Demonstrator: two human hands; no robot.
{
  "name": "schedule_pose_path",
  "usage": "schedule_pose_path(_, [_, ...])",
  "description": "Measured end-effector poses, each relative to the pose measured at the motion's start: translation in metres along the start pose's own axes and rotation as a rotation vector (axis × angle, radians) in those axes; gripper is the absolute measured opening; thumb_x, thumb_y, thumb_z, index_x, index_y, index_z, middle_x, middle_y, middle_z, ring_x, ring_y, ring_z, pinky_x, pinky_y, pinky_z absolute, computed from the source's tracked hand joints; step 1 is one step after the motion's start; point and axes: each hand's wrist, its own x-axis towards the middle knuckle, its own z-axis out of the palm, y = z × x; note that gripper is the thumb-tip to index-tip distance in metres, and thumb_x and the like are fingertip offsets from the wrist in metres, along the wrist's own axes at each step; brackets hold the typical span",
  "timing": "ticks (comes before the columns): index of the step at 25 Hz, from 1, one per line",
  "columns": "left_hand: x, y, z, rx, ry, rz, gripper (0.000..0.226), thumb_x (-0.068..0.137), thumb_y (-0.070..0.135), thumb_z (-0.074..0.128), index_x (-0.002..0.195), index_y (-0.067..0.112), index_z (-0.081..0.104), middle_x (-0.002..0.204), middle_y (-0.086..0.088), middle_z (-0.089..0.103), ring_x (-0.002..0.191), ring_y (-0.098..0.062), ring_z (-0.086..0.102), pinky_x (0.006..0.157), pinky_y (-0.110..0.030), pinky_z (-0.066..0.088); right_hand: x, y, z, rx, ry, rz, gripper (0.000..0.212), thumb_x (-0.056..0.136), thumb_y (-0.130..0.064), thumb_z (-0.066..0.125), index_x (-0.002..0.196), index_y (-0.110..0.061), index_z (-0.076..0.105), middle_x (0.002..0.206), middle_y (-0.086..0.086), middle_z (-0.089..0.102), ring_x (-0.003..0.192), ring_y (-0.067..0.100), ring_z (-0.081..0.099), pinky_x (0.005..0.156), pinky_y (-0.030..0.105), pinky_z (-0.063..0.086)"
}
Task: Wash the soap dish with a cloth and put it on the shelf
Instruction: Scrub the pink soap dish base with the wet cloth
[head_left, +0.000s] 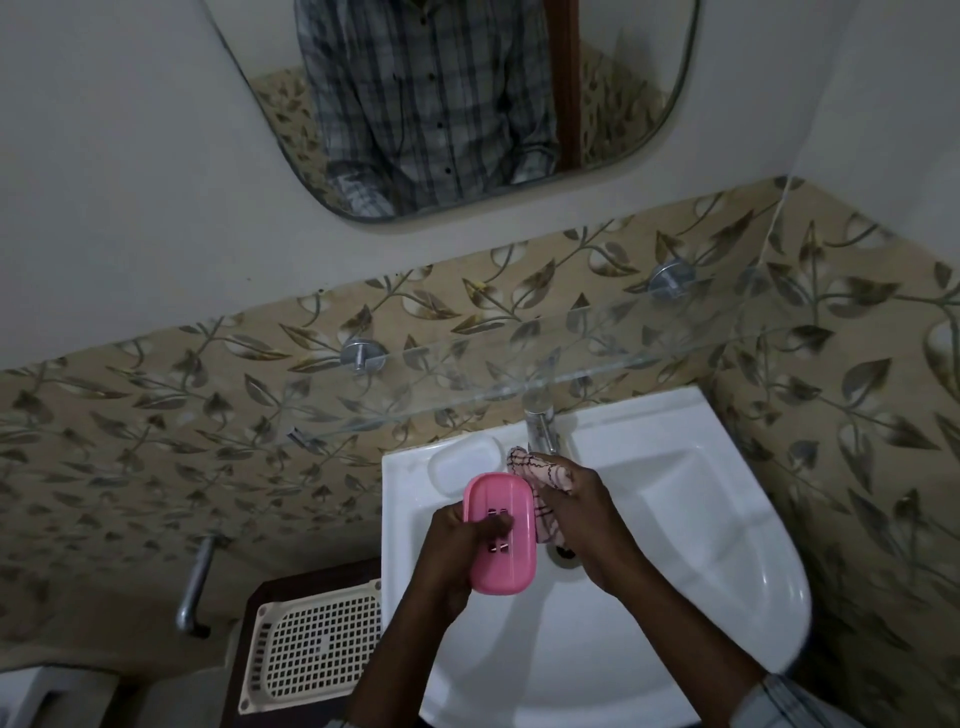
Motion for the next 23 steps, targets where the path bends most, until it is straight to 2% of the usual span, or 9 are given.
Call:
schedule_pose_path(4, [-0.005, 0.002, 0.001, -0.044, 0.013, -0.046, 0.029, 0.075, 0.002, 0.076, 0.104, 0.004, 0.07, 0.095, -0.02, 0.074, 0.084, -0.034, 0.068, 0.07, -0.041, 0.059, -0.002, 0.002, -0.002, -0.048, -0.002, -0.041, 0.031, 0.097, -0.012, 0.058, 0.119, -0.031, 0.069, 0.113, -0.009, 0.074, 0.098, 0.007, 0.071, 0.068, 0.022, 0.059])
schedule_pose_path(7, [-0.007, 0.005, -0.002, -0.002, 0.062, -0.039, 0.028, 0.077, 0.0, 0.073, 0.105, 0.002, 0.069, 0.094, -0.021, 0.072, 0.084, -0.034, 0.067, 0.074, -0.044, 0.058, -0.006, 0.012, -0.009, -0.506, 0.148, -0.391, 0.054, 0.085, 0.01, 0.058, 0.13, -0.021, 0.062, 0.124, -0.005, 0.067, 0.113, 0.01, 0.064, 0.093, 0.026, 0.055])
schedule_pose_path(10, [-0.011, 0.012, -0.002, 0.113, 0.061, 0.01, 0.018, 0.079, -0.004, 0.068, 0.094, 0.003, 0.073, 0.083, -0.017, 0.073, 0.074, -0.029, 0.068, 0.067, -0.035, 0.058, -0.008, 0.035, -0.016, -1.104, 0.164, -0.872, 0.067, 0.062, 0.012, 0.075, 0.123, -0.014, 0.067, 0.122, 0.012, 0.066, 0.112, 0.031, 0.064, 0.092, 0.042, 0.056])
schedule_pose_path(13, [-0.014, 0.017, 0.009, 0.247, 0.114, 0.067, 0.018, 0.08, -0.004, 0.066, 0.074, 0.012, 0.071, 0.068, -0.004, 0.072, 0.066, -0.019, 0.068, 0.052, -0.019, 0.052, -0.005, 0.047, -0.006, -1.31, 0.148, -0.967, 0.062, 0.059, 0.002, 0.083, 0.118, -0.013, 0.071, 0.112, 0.014, 0.07, 0.103, 0.036, 0.067, 0.089, 0.046, 0.056])
schedule_pose_path(15, [-0.015, 0.02, 0.017, 0.356, 0.22, 0.117, 0.02, 0.082, 0.001, 0.065, 0.067, 0.014, 0.063, 0.065, -0.003, 0.066, 0.064, -0.019, 0.065, 0.05, -0.019, 0.048, -0.005, 0.051, 0.01, -1.371, 0.169, -0.897, 0.052, 0.067, -0.007, 0.081, 0.117, -0.016, 0.07, 0.11, 0.013, 0.07, 0.1, 0.035, 0.067, 0.085, 0.044, 0.057])
schedule_pose_path(17, [-0.015, 0.023, 0.023, 0.492, 0.287, 0.219, 0.026, 0.084, 0.006, 0.064, 0.061, 0.014, 0.055, 0.06, 0.0, 0.06, 0.058, -0.014, 0.06, 0.048, -0.016, 0.042, -0.007, 0.04, 0.027, -1.192, 0.218, -0.579, 0.033, 0.082, -0.017, 0.067, 0.114, -0.027, 0.065, 0.112, 0.009, 0.067, 0.104, 0.031, 0.063, 0.086, 0.043, 0.055])
schedule_pose_path(19, [-0.015, 0.017, 0.023, 0.617, 0.305, 0.284, 0.028, 0.084, 0.008, 0.064, 0.058, 0.014, 0.053, 0.057, 0.0, 0.056, 0.054, -0.011, 0.055, 0.047, -0.016, 0.039, 0.0, 0.021, 0.029, -0.941, 0.048, -0.174, 0.015, 0.09, -0.02, 0.055, 0.102, -0.023, 0.064, 0.105, 0.007, 0.065, 0.101, 0.025, 0.063, 0.085, 0.042, 0.054])
schedule_pose_path(21, [-0.015, 0.008, 0.018, 0.675, 0.31, 0.26, 0.018, 0.084, 0.008, 0.063, 0.066, 0.006, 0.062, 0.065, -0.008, 0.065, 0.06, -0.017, 0.062, 0.055, -0.025, 0.046, 0.009, 0.004, 0.015, -0.726, -0.167, 0.064, 0.014, 0.088, -0.018, 0.059, 0.084, -0.012, 0.071, 0.089, 0.01, 0.073, 0.088, 0.024, 0.07, 0.08, 0.043, 0.059])
schedule_pose_path(23, [-0.012, 0.007, 0.009, 0.608, 0.319, 0.167, 0.009, 0.082, 0.003, 0.061, 0.075, -0.001, 0.065, 0.074, -0.014, 0.069, 0.066, -0.023, 0.067, 0.057, -0.029, 0.051, 0.007, -0.005, -0.005, -0.499, -0.217, 0.204, 0.015, 0.089, -0.022, 0.064, 0.083, -0.015, 0.076, 0.082, 0.004, 0.077, 0.08, 0.018, 0.074, 0.075, 0.037, 0.062])
